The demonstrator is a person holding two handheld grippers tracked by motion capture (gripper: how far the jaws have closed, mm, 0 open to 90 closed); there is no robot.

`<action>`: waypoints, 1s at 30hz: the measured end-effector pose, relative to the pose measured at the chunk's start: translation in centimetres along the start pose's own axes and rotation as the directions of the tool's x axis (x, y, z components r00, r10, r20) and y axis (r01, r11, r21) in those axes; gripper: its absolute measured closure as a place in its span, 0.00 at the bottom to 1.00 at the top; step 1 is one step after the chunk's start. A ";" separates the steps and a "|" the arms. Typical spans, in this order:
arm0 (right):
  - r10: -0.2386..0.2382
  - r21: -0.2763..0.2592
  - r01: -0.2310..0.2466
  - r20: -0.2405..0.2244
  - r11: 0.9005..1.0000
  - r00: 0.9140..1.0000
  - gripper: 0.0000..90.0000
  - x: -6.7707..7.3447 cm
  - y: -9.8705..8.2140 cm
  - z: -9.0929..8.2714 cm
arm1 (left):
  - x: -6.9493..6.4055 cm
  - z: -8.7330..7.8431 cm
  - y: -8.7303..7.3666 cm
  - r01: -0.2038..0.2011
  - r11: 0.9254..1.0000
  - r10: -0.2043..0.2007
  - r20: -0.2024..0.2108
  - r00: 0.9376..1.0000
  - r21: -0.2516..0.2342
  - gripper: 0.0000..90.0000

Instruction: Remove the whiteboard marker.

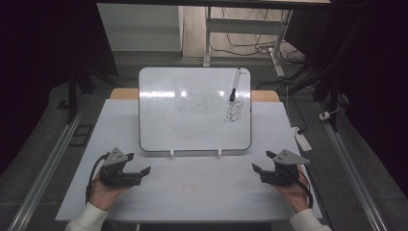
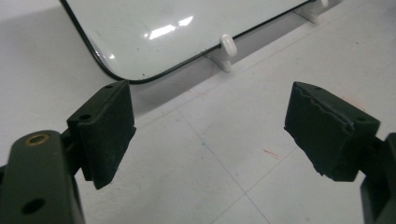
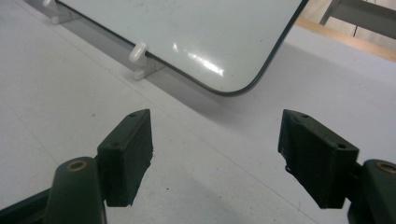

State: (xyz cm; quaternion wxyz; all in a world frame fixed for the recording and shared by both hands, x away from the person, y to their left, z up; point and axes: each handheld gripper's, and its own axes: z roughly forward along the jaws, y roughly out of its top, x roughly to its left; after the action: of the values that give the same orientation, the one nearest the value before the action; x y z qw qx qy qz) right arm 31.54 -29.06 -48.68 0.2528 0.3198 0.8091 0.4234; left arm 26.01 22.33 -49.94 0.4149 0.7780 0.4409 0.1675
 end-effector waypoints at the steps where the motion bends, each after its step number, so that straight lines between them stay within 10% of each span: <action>1: 0.000 0.000 0.000 0.000 1.000 1.000 0.30 0.0 0.0 0.0 | 0.0 0.1 0.0 0.001 1.000 -0.001 0.006 1.000 0.004 0.19; 19: 0.024 -0.009 -0.024 0.015 1.000 1.000 0.36 0.2 2.1 0.3 | 0.3 0.3 0.5 -0.029 1.000 0.029 -0.007 1.000 -0.006 0.19; 30: 0.112 -0.081 -0.103 0.120 0.991 0.986 0.39 -1.9 14.1 4.1 | 0.0 0.3 0.2 -0.072 0.997 0.072 -0.007 0.997 -0.004 0.18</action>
State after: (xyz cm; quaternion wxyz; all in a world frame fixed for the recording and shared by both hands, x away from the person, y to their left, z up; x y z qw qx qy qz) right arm 39.85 -22.19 -38.58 0.2909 0.3792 0.7571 0.4454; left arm 26.31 22.12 -49.96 0.4086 0.7921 0.4136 0.1857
